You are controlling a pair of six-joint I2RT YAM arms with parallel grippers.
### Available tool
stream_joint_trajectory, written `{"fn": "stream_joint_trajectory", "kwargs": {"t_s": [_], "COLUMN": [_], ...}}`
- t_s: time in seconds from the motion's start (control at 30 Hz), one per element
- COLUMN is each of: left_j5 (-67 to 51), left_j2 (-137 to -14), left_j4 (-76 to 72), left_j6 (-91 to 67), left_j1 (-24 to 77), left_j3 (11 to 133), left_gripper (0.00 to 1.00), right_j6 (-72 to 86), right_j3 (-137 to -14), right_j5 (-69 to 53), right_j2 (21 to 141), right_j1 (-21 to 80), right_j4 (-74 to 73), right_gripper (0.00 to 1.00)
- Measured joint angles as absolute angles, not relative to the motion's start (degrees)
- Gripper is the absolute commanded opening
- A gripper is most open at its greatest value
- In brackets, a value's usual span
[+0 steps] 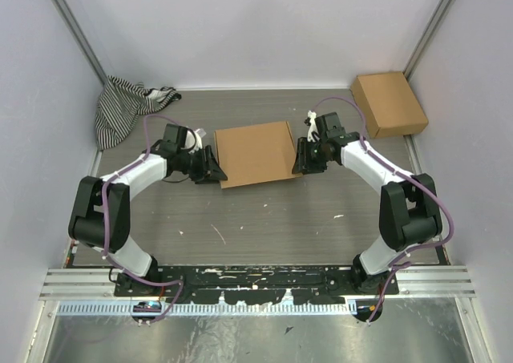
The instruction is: Fold the paper box
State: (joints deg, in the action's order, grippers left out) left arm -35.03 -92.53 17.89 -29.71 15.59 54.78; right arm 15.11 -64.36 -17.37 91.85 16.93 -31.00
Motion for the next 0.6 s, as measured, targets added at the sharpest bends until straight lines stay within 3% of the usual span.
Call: {"fn": "stream_joint_trajectory", "kwargs": {"t_s": [0.6], "left_j5": [-34.2], "left_j2": [-96.4], "left_j4": [16.1], "left_j6": [-30.1], "left_j1": [15.9], "left_j3": [55.2], "left_gripper": [0.44], "right_j6": [15.7], "right_j3": [-58.6], "right_j5": [-16.9], "right_j2": [94.6], "right_j1": [16.9], "right_j4": [-21.5], "right_gripper": [0.37]}}
